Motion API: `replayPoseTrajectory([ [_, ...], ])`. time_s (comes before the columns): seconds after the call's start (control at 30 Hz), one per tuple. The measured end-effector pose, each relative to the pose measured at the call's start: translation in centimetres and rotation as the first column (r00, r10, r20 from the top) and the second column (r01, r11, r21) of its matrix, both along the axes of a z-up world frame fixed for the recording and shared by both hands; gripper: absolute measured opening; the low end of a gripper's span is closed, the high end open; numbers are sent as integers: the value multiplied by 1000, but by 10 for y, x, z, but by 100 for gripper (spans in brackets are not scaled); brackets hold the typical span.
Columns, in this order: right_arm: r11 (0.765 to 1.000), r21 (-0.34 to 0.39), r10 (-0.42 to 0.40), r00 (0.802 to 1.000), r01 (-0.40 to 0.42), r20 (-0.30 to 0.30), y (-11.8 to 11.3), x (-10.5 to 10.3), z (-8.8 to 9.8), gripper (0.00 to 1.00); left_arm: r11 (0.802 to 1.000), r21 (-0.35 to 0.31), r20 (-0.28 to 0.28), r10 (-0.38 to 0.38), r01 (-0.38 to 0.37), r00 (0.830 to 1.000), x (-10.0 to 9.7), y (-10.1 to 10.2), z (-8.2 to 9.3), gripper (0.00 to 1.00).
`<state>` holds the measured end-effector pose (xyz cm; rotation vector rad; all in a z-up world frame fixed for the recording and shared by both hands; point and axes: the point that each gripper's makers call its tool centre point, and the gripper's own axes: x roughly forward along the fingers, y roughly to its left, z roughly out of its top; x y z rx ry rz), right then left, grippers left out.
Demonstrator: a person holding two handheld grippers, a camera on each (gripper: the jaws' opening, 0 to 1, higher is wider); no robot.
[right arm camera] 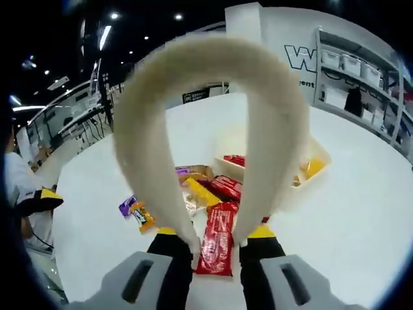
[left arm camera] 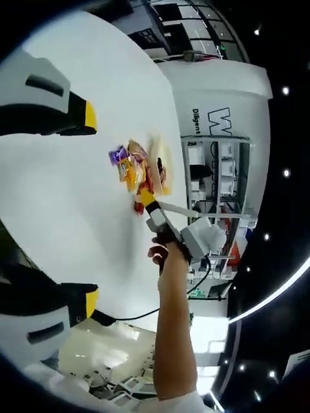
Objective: Place the target food into the container with the food tongs after gripping and lifting it, then release it inside without dropping or visibly crushing the food.
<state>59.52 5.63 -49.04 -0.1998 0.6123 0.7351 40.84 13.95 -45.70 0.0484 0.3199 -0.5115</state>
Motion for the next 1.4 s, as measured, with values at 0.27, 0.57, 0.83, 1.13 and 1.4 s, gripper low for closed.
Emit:
replayPoseTrajectory([
  [0.27, 999, 38, -24, 1000, 24, 18, -2, 1, 1, 17, 1000, 1, -18, 1, -1, 1000, 4, 0, -15, 93],
  [0.57, 998, 68, -12, 999, 10, 29, -10, 5, 36, 17, 1000, 23, -41, 9, -9, 999, 6, 4, -22, 93],
  [0.83, 997, 76, -36, 997, 31, 66, -22, 28, 72, 17, 1000, 4, -54, 15, -15, 998, 9, -1, -26, 93],
  [1.13, 997, 62, -48, 996, 44, 71, -25, 50, 78, 18, 1000, 19, -34, 16, -16, 999, 11, 2, -21, 92],
  [1.4, 998, 38, -55, 996, 52, 69, -15, 78, 66, 18, 1000, 12, -43, 14, -13, 999, 12, 2, -23, 92],
])
